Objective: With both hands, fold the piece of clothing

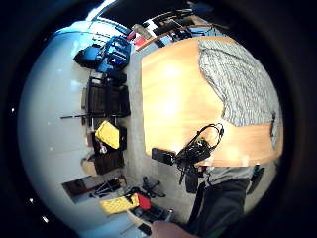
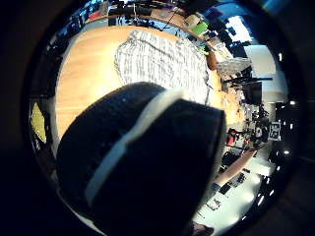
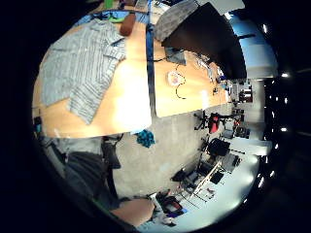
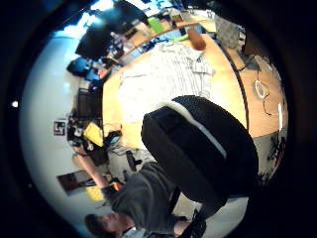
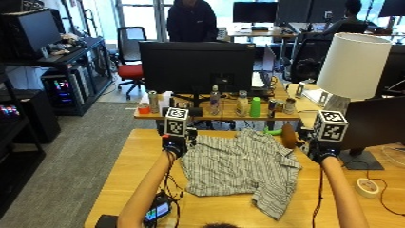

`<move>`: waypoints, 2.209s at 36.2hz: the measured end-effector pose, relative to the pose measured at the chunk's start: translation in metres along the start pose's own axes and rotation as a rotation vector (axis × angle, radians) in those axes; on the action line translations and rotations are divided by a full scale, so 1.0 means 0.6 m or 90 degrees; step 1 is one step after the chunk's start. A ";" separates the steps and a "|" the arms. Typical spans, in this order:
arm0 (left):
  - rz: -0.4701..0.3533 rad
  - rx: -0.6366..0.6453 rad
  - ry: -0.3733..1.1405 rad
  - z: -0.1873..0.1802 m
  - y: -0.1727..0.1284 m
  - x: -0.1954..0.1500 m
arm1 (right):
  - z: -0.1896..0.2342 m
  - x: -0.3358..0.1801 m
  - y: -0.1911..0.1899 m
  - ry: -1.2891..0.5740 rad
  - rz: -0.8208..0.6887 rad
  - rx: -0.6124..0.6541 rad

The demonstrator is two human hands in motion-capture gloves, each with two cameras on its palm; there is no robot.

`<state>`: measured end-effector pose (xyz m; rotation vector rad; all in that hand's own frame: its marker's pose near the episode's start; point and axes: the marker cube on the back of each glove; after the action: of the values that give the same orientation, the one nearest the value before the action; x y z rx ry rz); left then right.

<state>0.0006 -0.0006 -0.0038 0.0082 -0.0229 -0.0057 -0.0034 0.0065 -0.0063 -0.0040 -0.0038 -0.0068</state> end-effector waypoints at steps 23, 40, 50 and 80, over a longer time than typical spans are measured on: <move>0.021 -0.010 -0.052 -0.008 0.006 0.013 | -0.049 -0.025 0.029 0.007 -0.017 -0.020; 0.178 -0.156 -0.050 0.162 -0.025 0.088 | 0.111 -0.057 -0.029 0.070 -0.107 -0.206; 0.148 -0.277 -0.042 0.288 -0.029 0.127 | 0.274 -0.044 -0.072 0.053 -0.115 -0.303; 0.100 -0.313 -0.043 0.376 0.015 0.142 | 0.446 -0.028 -0.079 0.032 -0.119 -0.384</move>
<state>0.0807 0.0058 0.2236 -0.4848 -0.0899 0.1452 -0.0218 -0.0400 0.2617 -0.6069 0.0486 -0.1945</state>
